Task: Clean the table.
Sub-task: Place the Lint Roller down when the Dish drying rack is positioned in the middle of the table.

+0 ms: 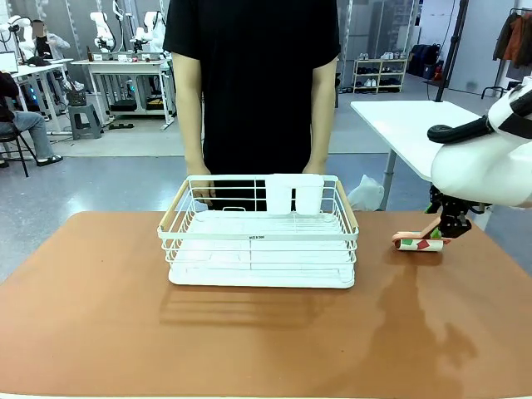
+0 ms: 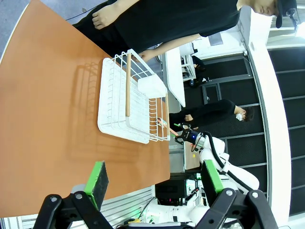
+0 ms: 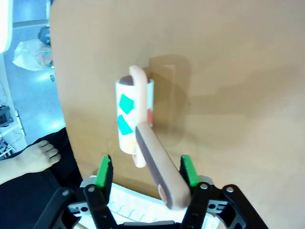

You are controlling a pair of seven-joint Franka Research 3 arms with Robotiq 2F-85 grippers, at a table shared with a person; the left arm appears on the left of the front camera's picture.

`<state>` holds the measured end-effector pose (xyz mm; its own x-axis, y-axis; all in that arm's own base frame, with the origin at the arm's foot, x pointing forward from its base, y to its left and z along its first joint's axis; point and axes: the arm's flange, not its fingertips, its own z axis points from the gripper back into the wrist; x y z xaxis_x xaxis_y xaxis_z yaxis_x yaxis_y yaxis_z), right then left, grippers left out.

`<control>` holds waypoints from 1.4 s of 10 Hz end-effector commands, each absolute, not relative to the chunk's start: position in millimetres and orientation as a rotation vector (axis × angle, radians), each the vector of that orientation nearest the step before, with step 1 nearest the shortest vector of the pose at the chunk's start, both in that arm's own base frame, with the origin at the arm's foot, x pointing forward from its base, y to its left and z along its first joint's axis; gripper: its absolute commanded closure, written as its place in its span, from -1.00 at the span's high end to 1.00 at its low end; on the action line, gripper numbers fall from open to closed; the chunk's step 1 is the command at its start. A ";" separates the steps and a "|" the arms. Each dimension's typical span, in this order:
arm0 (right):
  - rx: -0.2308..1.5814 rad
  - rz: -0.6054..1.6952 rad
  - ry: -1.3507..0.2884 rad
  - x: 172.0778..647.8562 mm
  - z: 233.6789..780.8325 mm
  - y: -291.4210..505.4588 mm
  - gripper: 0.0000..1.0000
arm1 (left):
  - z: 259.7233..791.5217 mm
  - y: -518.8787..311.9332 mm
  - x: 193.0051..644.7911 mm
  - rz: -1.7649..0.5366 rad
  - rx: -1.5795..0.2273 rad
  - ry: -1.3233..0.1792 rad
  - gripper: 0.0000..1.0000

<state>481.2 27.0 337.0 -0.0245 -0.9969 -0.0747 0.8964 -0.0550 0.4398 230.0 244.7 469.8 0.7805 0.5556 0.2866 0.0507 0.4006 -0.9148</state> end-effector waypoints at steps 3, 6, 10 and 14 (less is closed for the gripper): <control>0.327 -1.589 -0.261 459.1 346.6 42.5 1.00 | 471.6 247.7 229.6 0.329 -1.146 -0.639 1.00; 0.317 -1.610 -0.263 460.2 347.5 42.7 1.00 | 471.6 247.7 229.6 0.329 -1.146 -0.639 1.00; 0.340 -1.568 -0.258 459.0 343.3 34.2 1.00 | 471.6 247.7 229.6 0.329 -1.146 -0.639 1.00; 0.340 -1.568 -0.258 459.0 343.3 34.2 1.00 | 471.6 247.7 229.6 0.329 -1.146 -0.639 1.00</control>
<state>459.2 32.1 343.3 -0.0182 -0.9977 -0.0647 0.9290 -0.0408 0.3679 230.0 244.7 469.8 0.7805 0.5555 0.2866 0.0508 0.4007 -0.9148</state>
